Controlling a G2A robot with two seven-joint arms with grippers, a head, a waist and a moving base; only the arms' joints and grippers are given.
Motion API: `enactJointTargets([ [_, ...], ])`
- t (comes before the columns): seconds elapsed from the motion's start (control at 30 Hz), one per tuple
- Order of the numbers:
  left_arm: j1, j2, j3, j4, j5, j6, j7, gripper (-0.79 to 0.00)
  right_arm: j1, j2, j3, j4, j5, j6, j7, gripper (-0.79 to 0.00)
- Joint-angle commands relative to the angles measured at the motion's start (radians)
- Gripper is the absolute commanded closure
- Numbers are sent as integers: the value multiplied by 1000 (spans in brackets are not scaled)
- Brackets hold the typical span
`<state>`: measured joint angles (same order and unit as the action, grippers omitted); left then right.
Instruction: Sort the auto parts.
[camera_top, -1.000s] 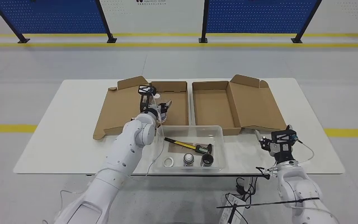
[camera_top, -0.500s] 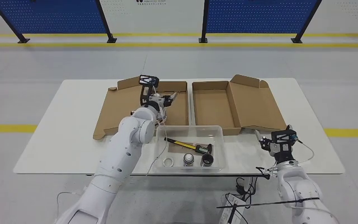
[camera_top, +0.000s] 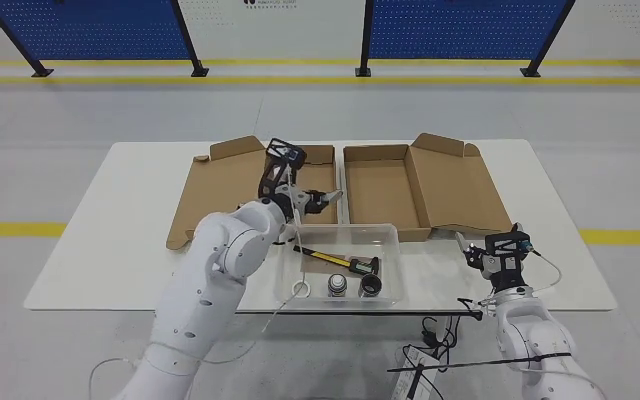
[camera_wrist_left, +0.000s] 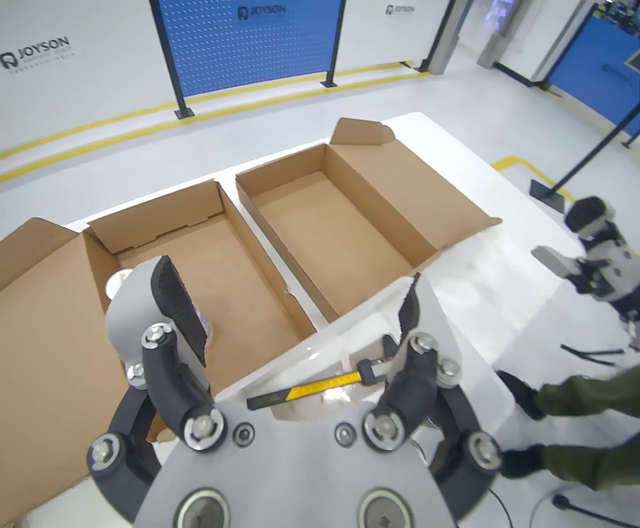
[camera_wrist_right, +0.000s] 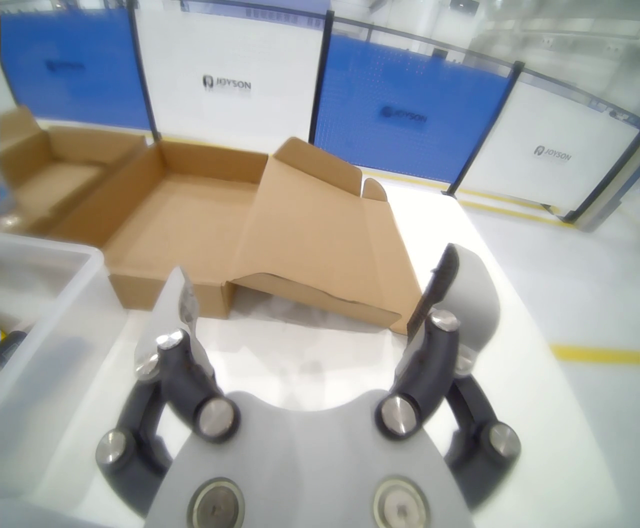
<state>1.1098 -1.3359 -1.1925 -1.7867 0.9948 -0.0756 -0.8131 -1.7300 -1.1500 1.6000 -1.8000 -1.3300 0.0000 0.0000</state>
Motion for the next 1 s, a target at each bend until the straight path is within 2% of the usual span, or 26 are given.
enactJointTargets([
  [0.0,13,6,-15,-32,-28,-36,-66,-785,0,0,0,0,0,0,0,-785],
  [0.1,37,16,-44,-76,-81,-79,-161,-785,0,0,0,0,0,0,0,-785],
  [0.3,82,33,-94,-128,-192,-132,-281,-785,0,0,0,0,0,0,0,-785],
  [0.83,98,36,-110,-138,-226,-114,-278,-785,0,0,0,0,0,0,0,-785],
  [0.97,108,40,-84,-132,-264,-159,-297,-785,0,0,0,0,0,0,0,-785],
])
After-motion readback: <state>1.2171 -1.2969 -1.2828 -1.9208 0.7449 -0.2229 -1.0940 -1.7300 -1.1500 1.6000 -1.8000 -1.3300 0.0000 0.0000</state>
